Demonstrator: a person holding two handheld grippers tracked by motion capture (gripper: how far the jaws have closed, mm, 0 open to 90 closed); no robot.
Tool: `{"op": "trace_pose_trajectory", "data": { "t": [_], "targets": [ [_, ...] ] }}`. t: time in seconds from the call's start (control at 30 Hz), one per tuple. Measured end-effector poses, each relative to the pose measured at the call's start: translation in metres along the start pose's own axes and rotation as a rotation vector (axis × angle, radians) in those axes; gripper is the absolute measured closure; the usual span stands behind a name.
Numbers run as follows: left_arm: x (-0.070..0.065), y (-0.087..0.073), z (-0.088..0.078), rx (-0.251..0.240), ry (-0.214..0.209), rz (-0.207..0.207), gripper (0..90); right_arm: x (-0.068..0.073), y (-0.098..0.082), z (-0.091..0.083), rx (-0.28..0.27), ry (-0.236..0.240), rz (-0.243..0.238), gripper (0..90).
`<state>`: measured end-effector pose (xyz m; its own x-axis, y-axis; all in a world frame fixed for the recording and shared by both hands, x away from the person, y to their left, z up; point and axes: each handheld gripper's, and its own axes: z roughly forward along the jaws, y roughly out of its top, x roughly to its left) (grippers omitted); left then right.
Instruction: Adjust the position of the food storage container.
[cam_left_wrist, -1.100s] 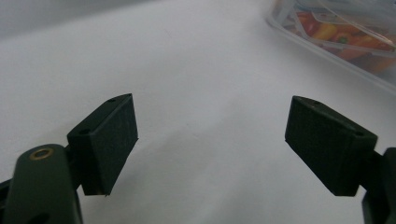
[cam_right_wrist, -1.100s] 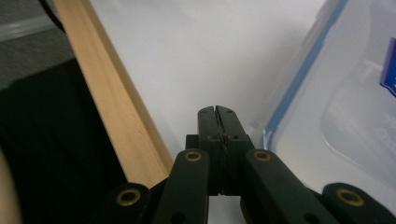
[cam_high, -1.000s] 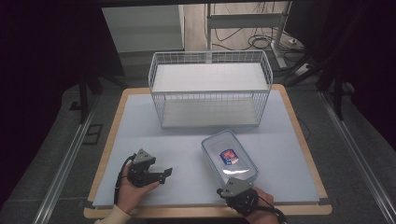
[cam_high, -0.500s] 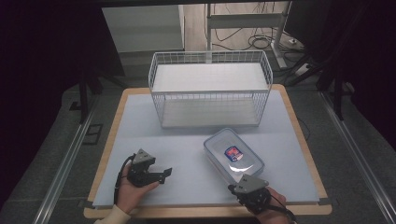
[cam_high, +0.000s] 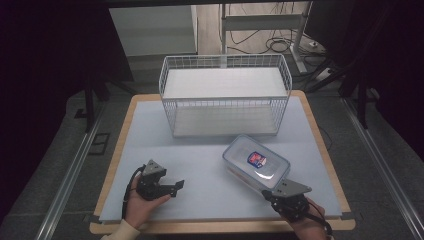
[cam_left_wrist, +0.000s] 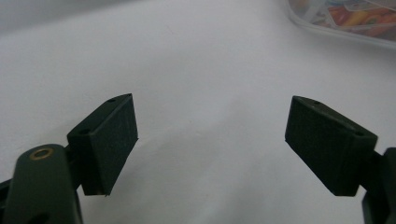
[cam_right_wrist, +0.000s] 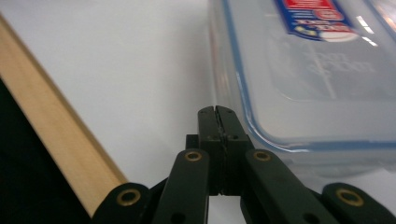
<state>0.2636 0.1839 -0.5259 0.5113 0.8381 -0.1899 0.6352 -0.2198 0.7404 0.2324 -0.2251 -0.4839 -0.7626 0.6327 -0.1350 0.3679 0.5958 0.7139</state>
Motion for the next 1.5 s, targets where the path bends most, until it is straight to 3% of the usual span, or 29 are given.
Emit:
{"op": "trace_pose_trajectory", "data": {
  "t": [0.43,1.1,1.5],
  "targets": [
    [0.000,0.000,0.001,0.002,0.002,-0.002,17.1,-0.027,-0.005,-0.006,-0.013,-0.028,0.073,90.0],
    [0.000,0.000,0.001,0.003,0.004,-0.008,17.1,-0.066,-0.002,0.002,-0.033,-0.087,0.162,90.0],
    [0.001,0.000,0.001,0.003,0.003,-0.011,17.1,-0.083,0.001,0.010,-0.042,-0.097,0.184,90.0]
  ]
}}
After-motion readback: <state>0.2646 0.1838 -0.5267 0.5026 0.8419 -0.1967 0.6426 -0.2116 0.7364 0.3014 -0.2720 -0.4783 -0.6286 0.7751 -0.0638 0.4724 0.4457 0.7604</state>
